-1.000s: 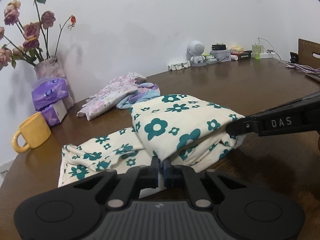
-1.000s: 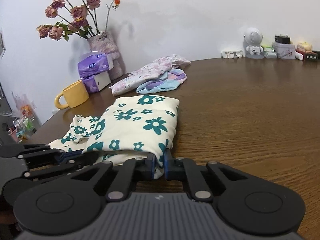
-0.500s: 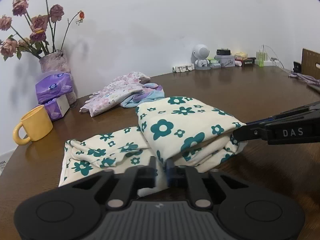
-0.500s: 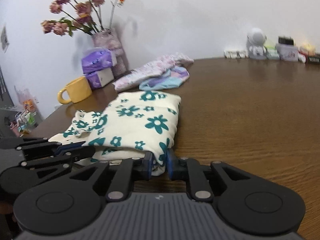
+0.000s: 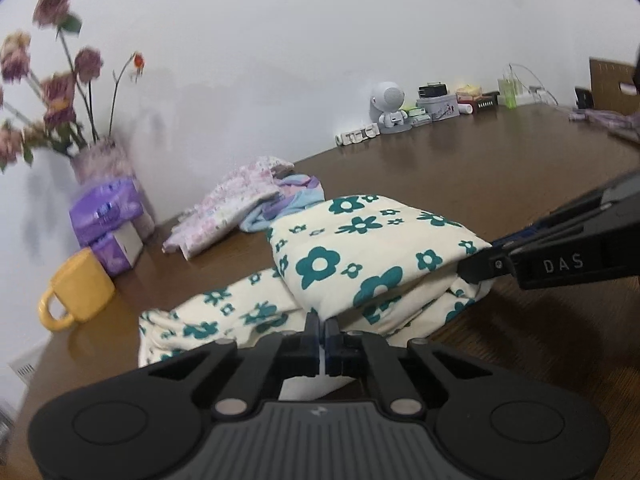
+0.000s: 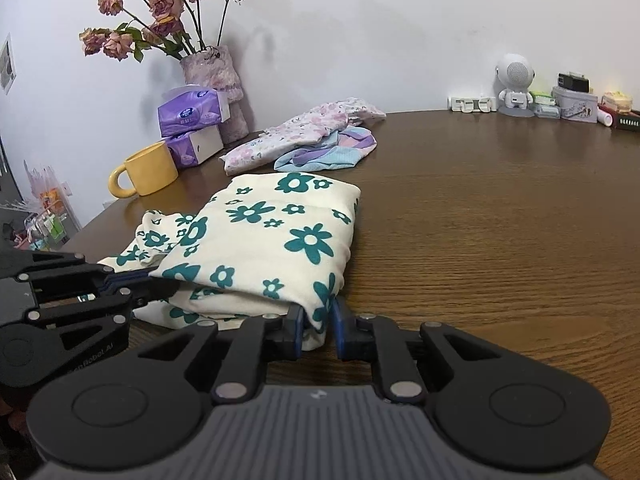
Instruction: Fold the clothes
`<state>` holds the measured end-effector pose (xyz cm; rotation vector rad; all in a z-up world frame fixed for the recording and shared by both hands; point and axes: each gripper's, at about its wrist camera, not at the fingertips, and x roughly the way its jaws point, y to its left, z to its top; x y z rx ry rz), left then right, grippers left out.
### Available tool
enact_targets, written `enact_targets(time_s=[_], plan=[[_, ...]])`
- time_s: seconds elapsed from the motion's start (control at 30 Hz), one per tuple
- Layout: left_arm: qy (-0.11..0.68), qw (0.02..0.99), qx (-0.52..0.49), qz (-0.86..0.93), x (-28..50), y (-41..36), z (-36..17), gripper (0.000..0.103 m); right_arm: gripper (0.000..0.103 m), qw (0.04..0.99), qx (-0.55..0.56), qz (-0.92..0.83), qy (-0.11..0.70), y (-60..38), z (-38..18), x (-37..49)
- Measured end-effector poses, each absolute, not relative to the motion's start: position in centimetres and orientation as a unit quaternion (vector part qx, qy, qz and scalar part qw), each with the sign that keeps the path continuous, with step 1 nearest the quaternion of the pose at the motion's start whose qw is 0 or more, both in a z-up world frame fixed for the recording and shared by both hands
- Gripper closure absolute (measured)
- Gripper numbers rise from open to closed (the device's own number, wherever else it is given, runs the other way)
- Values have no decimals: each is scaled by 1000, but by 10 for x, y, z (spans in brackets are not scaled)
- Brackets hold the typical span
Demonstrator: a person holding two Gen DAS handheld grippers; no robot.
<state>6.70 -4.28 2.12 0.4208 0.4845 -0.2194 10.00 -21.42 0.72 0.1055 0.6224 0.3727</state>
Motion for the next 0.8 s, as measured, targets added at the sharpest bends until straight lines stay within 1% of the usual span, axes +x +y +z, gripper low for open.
enact_targets(time_s=[0.07,0.47,0.5,0.53,0.6,0.63,0.67,0.77,0.8], plan=[[228,941,229,-104,64,-47,22,102,90,935,41,179,302,-212,8,99],[231,926,282,-95,63,-50,11,100,89,936,6,181,303,-206,7,96],[232,925,285,-94,63,-51,10,97,88,935,6,183,304,-207,7,96],[237,930,263,-97,64,-45,13,93,88,934,9,189,305,-209,8,95],[246,938,217,-109,67,-33,21,87,79,930,16,200,307,-213,10,94],[250,941,192,-120,67,-26,25,79,77,929,23,208,306,-217,13,93],[250,944,177,-123,67,-21,28,73,75,927,30,215,305,-221,16,92],[255,947,142,-131,69,-12,35,67,73,924,58,233,296,-235,29,90],[259,947,137,-132,71,-11,35,67,72,925,67,236,291,-239,33,91]])
